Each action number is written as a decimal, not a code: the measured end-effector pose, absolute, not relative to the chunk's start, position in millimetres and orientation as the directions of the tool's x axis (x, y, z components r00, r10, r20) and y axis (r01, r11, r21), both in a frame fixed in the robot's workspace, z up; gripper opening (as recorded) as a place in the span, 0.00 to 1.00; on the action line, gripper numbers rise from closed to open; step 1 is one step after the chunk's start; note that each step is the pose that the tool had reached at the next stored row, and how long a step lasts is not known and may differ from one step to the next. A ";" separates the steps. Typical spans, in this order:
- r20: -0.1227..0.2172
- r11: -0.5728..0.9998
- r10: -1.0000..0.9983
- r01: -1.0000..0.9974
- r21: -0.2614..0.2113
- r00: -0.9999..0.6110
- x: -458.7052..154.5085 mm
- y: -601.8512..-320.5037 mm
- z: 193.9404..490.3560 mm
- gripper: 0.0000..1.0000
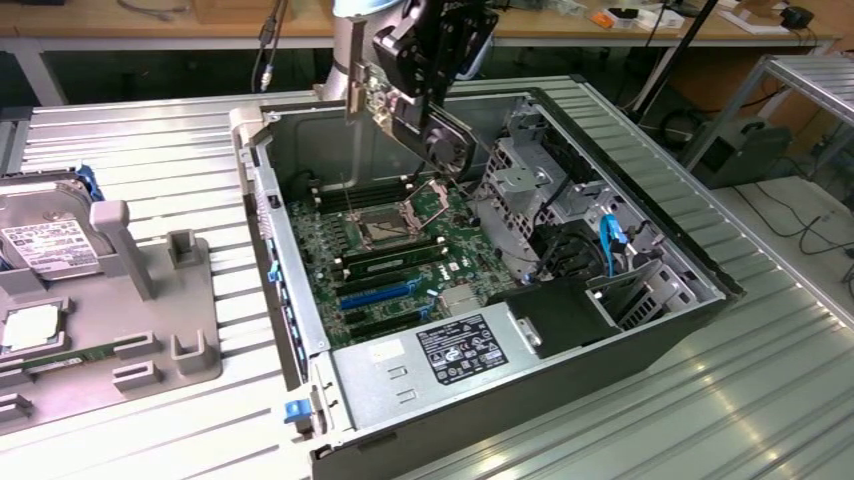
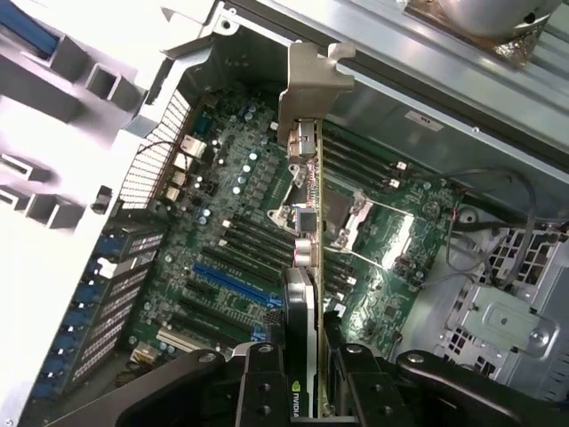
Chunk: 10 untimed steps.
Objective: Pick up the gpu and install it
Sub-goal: 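Insert the gpu into the slot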
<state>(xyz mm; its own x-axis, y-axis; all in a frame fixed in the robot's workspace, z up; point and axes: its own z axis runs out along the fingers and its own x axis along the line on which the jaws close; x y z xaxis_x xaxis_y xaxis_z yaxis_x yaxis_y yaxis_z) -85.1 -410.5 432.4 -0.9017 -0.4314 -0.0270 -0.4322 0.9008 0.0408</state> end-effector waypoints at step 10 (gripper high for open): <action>-0.027 0.809 -0.586 -0.587 0.041 -0.810 -85.1 -410.5 432.4 0.27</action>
<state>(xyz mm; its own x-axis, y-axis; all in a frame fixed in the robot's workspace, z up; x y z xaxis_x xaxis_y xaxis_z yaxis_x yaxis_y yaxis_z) -85.1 -410.5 432.4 -0.8096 -0.5863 -0.0271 -0.5869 0.8086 0.0408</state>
